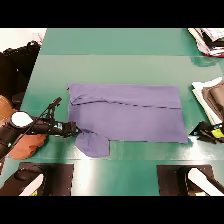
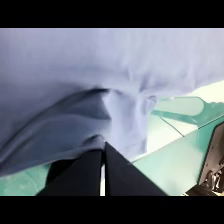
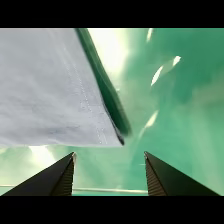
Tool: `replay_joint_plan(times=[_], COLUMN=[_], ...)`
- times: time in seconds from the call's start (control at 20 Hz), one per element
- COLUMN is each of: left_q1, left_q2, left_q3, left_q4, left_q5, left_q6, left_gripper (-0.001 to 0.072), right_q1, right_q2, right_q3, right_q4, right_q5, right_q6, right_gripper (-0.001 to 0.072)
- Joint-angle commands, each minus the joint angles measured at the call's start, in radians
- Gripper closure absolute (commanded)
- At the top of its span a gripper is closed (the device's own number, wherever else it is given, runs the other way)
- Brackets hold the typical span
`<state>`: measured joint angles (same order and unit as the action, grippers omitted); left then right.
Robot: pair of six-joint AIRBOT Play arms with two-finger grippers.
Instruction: Fold the shirts.
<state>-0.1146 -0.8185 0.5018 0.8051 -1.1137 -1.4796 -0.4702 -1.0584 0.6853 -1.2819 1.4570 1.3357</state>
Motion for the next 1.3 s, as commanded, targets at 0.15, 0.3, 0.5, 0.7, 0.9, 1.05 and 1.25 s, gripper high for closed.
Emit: replay_joint_plan(times=[0.15, 0.3, 0.5, 0.7, 0.9, 1.05, 1.25], left_q1=[0.000, 0.000, 0.000, 0.000, 0.000, 0.000, 0.000], left_q2=[0.001, 0.001, 0.001, 0.018, 0.112, 0.109, -0.004], left_q3=[0.010, 0.010, 0.011, 0.016, 0.091, 0.217, 0.375], left_q4=[0.009, 0.042, 0.109, 0.124, 0.176, 0.237, 0.303], left_q5=[0.016, 0.013, -0.074, -0.181, -0.151, -0.067, 0.040], left_q6=[0.021, 0.021, 0.016, 0.013, -0.014, -0.005, 0.018], left_gripper=[0.0684, 0.0684, 0.0686, 0.0687, 0.0687, 0.0687, 0.0686], right_q1=[-0.022, -0.022, -0.022, -0.023, -0.021, 0.042, 0.184], right_q2=[-0.100, -0.114, -0.052, 0.112, 0.246, 0.219, 0.044], right_q3=[-0.084, -0.085, -0.084, -0.084, -0.055, 0.045, 0.226], right_q4=[0.087, 0.084, 0.082, 0.075, 0.090, 0.097, 0.078], right_q5=[-0.103, -0.087, -0.066, -0.021, 0.026, 0.024, -0.027], right_q6=[0.029, 0.025, -0.037, -0.039, -0.025, -0.015, 0.034], right_gripper=[0.0293, 0.0392, 0.0697, 0.0697, 0.0698, 0.0697, 0.0697])
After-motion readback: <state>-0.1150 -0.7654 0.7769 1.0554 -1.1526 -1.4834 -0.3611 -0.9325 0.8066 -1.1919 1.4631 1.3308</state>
